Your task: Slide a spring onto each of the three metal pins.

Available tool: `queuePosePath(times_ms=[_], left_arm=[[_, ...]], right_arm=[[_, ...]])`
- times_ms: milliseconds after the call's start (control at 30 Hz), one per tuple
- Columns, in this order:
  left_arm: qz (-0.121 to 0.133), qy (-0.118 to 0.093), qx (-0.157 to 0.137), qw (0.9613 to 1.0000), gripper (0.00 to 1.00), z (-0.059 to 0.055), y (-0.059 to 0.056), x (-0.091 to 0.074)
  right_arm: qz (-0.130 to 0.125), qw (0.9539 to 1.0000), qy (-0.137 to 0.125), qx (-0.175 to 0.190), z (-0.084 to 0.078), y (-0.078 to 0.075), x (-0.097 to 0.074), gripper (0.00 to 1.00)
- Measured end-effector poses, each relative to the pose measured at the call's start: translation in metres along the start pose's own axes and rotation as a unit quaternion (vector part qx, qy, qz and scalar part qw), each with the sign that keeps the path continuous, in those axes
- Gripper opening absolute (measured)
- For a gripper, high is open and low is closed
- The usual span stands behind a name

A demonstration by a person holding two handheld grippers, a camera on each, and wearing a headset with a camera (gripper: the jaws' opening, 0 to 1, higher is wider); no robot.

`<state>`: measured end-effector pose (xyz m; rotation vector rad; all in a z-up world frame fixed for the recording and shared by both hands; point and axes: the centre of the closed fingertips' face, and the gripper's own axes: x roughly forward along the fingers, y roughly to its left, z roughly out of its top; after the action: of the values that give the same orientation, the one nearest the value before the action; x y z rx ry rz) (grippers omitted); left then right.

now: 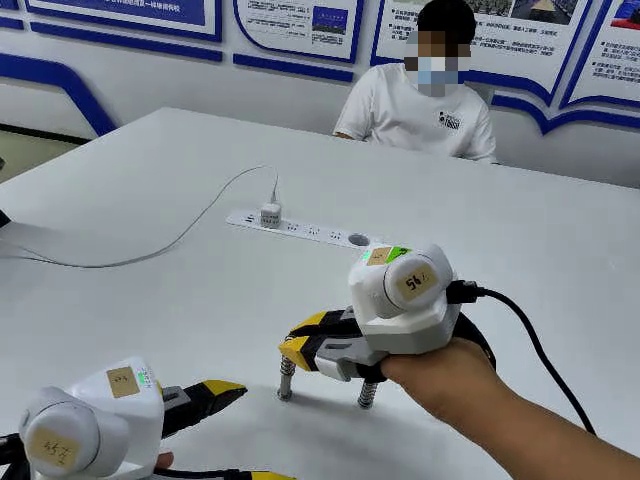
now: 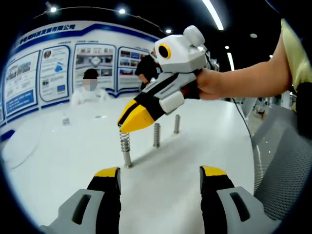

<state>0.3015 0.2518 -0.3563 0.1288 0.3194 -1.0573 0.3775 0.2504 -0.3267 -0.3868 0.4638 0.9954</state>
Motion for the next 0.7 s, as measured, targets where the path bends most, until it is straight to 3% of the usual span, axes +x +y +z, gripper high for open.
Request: queuePosePath(times_ms=[700], left_arm=[[0.005, 0.0, -0.003, 1.0, 0.67, -0.001, 0.003, -0.001]], right_arm=[[0.006, 0.9992, 0.038, 0.001, -0.025, 0.007, 0.018, 0.12]])
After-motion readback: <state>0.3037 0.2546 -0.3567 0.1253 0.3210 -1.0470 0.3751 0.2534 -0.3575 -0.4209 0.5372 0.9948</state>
